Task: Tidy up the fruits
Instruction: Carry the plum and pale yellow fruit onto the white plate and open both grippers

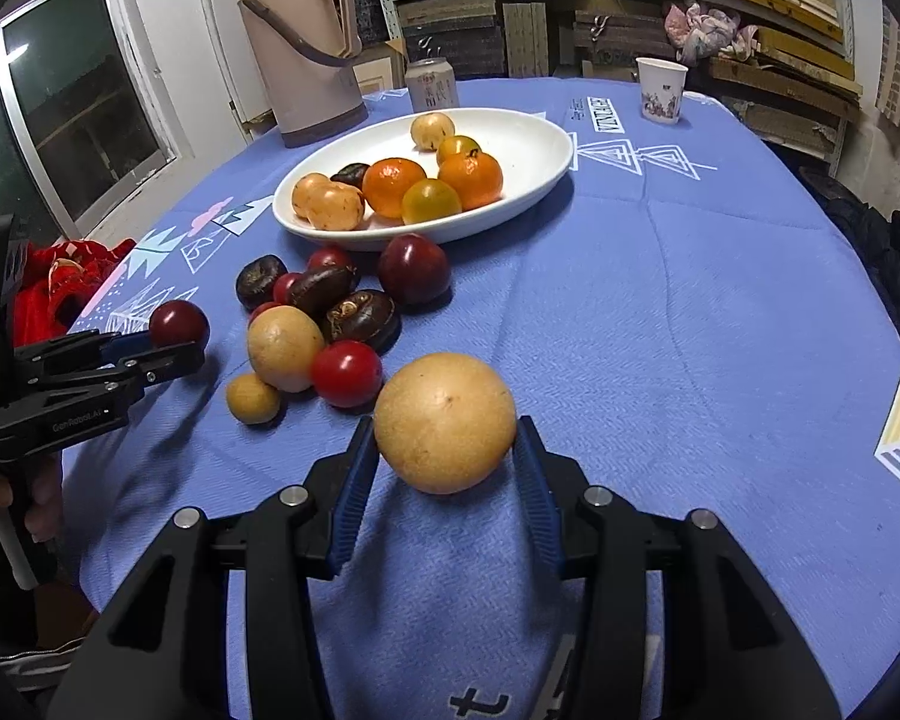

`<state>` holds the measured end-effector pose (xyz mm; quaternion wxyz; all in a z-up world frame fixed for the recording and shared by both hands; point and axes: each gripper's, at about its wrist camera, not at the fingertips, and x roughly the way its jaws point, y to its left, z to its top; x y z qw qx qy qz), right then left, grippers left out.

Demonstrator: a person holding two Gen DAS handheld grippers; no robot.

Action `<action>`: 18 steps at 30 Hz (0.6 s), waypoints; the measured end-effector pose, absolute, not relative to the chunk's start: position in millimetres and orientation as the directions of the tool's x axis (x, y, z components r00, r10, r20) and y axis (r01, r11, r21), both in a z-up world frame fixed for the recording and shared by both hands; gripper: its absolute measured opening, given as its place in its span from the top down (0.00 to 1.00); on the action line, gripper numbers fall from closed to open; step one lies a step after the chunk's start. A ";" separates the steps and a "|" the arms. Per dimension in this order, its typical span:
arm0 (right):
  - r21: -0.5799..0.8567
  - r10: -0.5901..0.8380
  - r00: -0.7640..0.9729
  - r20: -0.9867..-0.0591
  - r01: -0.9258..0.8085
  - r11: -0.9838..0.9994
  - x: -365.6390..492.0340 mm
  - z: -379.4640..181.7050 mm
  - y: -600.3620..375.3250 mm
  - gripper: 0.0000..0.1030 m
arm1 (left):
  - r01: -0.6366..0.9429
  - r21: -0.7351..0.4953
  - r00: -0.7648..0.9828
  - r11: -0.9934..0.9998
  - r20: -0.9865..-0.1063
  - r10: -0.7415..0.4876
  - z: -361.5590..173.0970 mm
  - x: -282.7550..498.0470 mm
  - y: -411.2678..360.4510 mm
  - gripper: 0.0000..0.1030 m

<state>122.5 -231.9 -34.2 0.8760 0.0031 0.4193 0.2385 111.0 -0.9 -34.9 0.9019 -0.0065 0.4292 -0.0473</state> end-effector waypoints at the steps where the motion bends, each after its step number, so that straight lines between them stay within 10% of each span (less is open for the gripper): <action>1: 0.205 0.422 0.536 -0.731 -0.417 0.885 121.2 -33.3 -232.0 0.56 | 0.080 -0.051 0.627 0.995 -0.774 -0.090 -34.5 109.8 -0.6 0.63; 18: 0.196 0.464 0.581 -0.669 -0.465 0.863 111.6 6.1 -229.1 0.56 | 0.119 -0.049 0.680 0.992 -0.724 -0.117 8.0 106.8 -1.0 0.63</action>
